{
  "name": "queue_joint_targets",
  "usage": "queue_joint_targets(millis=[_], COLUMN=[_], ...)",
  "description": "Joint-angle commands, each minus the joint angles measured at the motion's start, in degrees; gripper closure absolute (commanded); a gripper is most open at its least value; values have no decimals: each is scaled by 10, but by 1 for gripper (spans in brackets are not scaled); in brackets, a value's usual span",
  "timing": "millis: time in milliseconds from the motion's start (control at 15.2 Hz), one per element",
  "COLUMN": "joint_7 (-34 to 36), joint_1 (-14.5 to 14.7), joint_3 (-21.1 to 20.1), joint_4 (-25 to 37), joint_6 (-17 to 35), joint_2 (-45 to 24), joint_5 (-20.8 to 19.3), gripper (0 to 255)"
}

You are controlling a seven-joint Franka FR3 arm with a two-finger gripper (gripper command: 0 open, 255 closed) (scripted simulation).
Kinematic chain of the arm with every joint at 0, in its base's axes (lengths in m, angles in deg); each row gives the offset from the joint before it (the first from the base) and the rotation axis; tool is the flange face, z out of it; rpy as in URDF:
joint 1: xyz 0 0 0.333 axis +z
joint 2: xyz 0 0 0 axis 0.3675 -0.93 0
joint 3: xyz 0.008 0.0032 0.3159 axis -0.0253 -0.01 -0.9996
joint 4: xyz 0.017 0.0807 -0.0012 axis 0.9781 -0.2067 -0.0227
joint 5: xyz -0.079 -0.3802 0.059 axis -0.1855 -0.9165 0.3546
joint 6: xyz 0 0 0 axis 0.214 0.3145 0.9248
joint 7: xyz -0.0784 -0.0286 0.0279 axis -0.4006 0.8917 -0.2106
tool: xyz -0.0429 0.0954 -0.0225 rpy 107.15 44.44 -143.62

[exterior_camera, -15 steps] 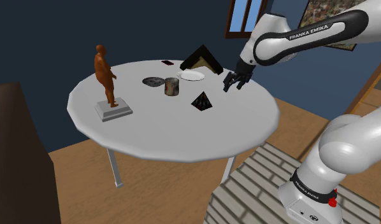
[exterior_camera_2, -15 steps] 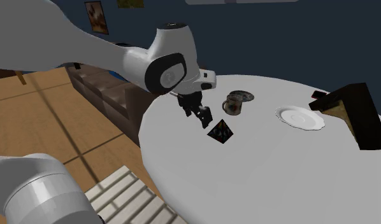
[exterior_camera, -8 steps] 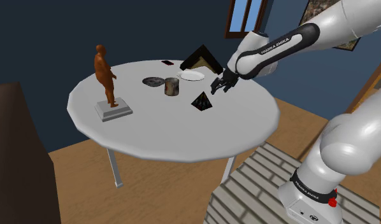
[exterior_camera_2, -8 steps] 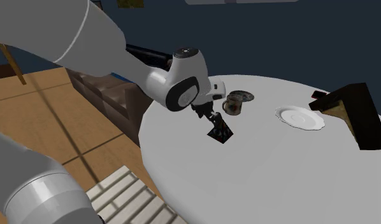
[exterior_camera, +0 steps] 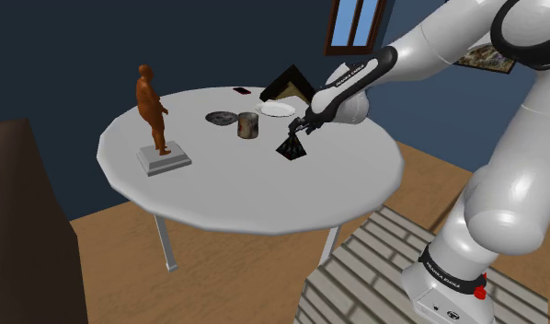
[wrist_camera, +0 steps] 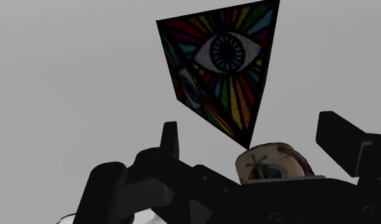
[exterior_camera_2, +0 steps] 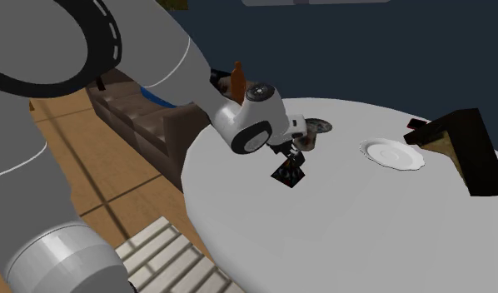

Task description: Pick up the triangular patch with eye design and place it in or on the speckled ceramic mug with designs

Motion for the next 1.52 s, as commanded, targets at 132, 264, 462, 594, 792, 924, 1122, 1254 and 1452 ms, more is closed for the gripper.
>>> queue_joint_targets(millis=[132,264,462,594,792,924,1122,1254,1452], joint_7=[-51,-71,-76,-76,-76,-76,-76,-76,-76], joint_1=[-10,-19,-23,-23,-23,-23,-23,-23,-23], joint_3=[-19,-32,-36,-36,-36,-36,-36,-36,-36], joint_4=[23,34,37,37,37,37,37,37,37], joint_6=[21,29,31,31,31,31,31,31,31], joint_2=[-43,-62,-67,-67,-67,-67,-67,-67,-67], joint_5=[63,87,93,93,93,93,93,93,93], gripper=[0,0,0,0,0,255,255,255,255])
